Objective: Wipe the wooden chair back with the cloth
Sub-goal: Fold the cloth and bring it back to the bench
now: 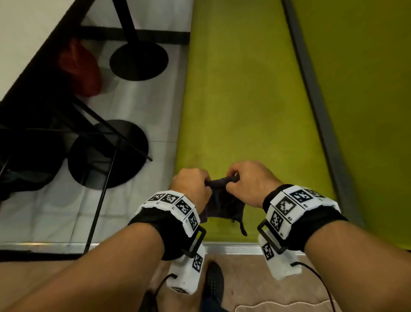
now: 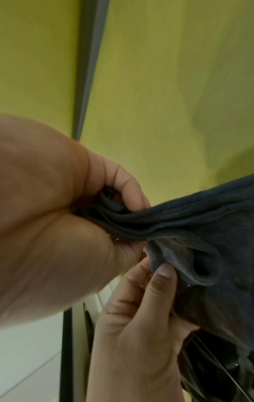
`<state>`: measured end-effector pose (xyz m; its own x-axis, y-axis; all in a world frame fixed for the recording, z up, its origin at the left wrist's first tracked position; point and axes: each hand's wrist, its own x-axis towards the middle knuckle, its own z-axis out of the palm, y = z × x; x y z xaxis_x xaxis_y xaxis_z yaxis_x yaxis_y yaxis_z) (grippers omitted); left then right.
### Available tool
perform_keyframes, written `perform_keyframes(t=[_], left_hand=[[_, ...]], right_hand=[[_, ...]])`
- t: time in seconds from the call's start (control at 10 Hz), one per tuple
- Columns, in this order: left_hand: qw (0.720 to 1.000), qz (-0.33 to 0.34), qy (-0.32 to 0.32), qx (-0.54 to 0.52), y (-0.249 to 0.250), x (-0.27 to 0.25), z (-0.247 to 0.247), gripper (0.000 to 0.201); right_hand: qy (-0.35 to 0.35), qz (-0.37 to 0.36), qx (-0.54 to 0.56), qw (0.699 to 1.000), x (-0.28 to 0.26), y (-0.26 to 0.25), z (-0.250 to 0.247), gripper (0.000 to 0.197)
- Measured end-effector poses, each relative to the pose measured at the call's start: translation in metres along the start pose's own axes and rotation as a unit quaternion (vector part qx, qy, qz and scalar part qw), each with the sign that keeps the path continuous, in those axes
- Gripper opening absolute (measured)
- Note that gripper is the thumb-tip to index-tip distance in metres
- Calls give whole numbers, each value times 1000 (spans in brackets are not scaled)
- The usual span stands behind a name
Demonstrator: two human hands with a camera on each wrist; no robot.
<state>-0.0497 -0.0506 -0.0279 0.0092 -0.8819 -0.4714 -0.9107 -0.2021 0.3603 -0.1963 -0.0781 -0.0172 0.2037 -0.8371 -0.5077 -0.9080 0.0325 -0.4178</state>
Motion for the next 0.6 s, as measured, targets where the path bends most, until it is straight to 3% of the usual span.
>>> perform_keyframes(t=[0.2, 0.3, 0.4, 0.6], left_hand=[[998, 3, 32, 45, -11, 50, 43, 24], [990, 56, 86, 94, -15, 63, 58, 16], [982, 105, 91, 127, -12, 62, 59, 16], [970, 88, 76, 214, -7, 61, 37, 23]], right_hand=[[81, -6, -8, 997, 49, 28, 41, 11], [128, -36, -35, 990, 62, 36, 59, 12], [131, -43, -73, 988, 66, 36, 66, 13], [122, -51, -160, 978, 57, 21, 39, 25]])
